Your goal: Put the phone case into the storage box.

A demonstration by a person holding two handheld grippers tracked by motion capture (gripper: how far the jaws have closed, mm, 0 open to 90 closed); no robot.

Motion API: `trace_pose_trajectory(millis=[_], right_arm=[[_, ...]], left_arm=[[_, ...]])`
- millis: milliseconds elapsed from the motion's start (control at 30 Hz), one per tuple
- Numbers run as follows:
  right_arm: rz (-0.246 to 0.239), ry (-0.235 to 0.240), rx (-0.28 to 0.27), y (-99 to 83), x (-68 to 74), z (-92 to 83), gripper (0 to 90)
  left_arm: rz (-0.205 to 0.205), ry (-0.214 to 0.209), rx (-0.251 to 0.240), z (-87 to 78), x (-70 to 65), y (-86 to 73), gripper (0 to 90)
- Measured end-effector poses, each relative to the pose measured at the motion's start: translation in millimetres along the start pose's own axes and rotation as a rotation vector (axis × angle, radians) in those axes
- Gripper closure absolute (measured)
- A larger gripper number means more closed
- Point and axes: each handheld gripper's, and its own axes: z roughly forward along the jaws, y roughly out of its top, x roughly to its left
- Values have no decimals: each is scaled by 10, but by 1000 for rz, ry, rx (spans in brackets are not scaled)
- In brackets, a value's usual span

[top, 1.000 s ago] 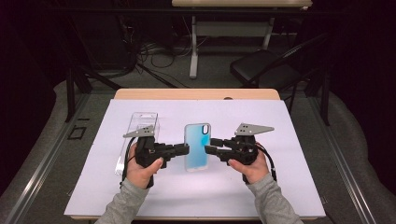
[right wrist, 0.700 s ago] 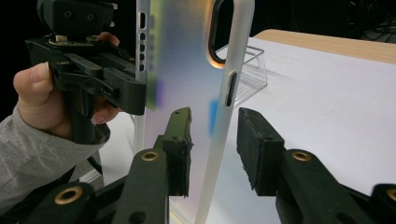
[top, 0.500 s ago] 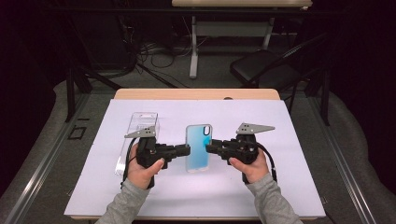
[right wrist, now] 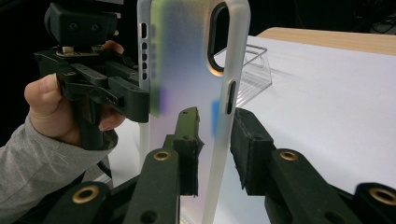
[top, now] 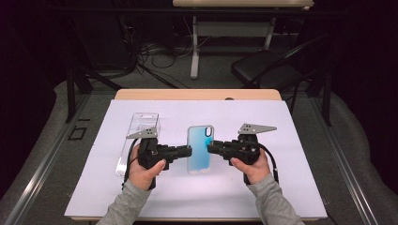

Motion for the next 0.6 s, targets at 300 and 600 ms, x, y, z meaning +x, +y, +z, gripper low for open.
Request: trace_pose_trajectory(millis=[300,600], right_arm=[[7,-1,-3,-1,-14,-8,780],[10,-3,0,-8,-26,-8,810]], left_arm=[[0,-4,-2,3,-4,-1,820],[0,-3,1,6,-2,-2,820]])
